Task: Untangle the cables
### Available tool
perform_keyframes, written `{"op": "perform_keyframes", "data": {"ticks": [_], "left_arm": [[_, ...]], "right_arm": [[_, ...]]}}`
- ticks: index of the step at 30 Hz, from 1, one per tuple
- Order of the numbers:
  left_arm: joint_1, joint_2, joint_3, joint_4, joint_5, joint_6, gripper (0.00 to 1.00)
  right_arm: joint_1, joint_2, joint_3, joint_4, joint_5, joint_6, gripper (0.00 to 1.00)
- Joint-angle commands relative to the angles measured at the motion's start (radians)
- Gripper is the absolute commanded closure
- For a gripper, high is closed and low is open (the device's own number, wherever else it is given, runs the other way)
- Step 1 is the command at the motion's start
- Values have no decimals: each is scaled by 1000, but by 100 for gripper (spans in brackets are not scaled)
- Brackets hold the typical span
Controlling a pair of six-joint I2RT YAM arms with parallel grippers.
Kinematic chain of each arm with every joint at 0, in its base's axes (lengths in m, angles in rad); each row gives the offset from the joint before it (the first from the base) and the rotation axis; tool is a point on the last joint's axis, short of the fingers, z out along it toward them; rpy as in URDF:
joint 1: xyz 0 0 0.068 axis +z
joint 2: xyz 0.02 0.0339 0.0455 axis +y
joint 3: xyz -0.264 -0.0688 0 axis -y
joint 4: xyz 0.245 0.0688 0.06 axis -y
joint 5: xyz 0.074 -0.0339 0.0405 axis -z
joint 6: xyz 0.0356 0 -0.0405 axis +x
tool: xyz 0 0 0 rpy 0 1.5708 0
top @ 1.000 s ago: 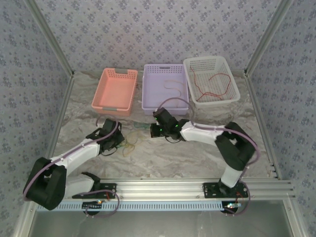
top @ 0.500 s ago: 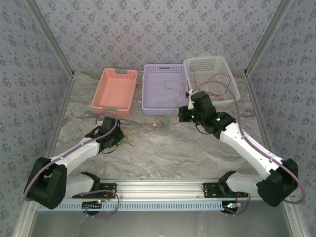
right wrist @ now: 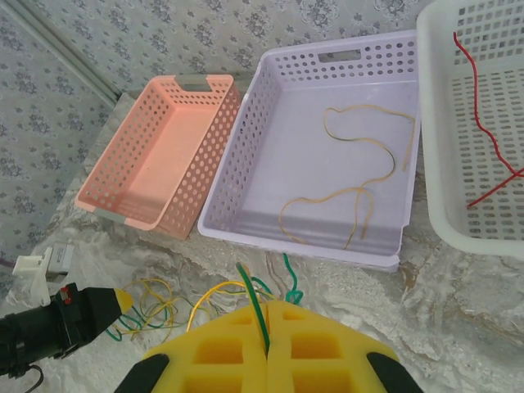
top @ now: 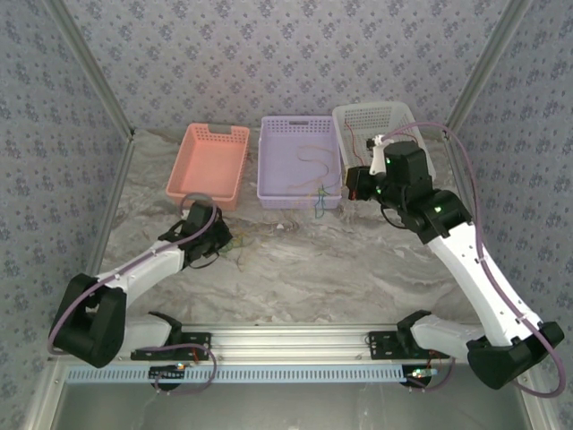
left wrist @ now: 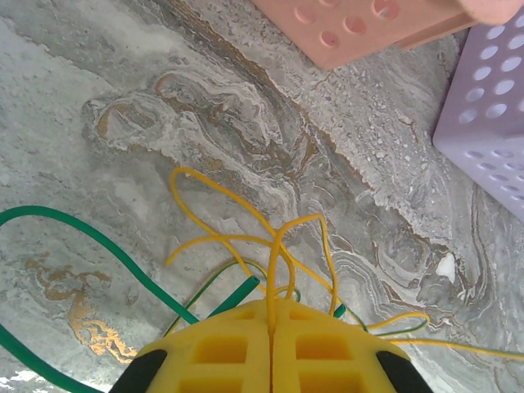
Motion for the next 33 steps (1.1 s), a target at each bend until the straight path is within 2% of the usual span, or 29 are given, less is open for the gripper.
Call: {"op": "perform_keyframes", "data": {"ticks": [1,6,12,17,23,26,29,33], "left_arm": [[-5,16,19,9,10,2,100],[-4,10,35,-12,5,18,100],[0,-72,41,-73,-52,33,100],[11,-98,64,-123,-66,51,100],[11,-100,60,-146,-68,61,100],[11,-96,59,-140,-60,60,100],[11,-92,64,-141,-58,62,100],[11,-91,68,-144,-59,63,100]], "right_arm": [[-5,-28,55,-62,-8,-18,100],[9,-33,14,-84,-28,-10,100],[18,-27,-228,-49,-115,21,100],[89,37,-418,77,-129,82,100],[236,117,-569,162,-45,167,100],[255,155,-607,186,0,191,100],[253,189,-612,189,-10,200,99],[288,135,-587,125,49,205,63]]}}
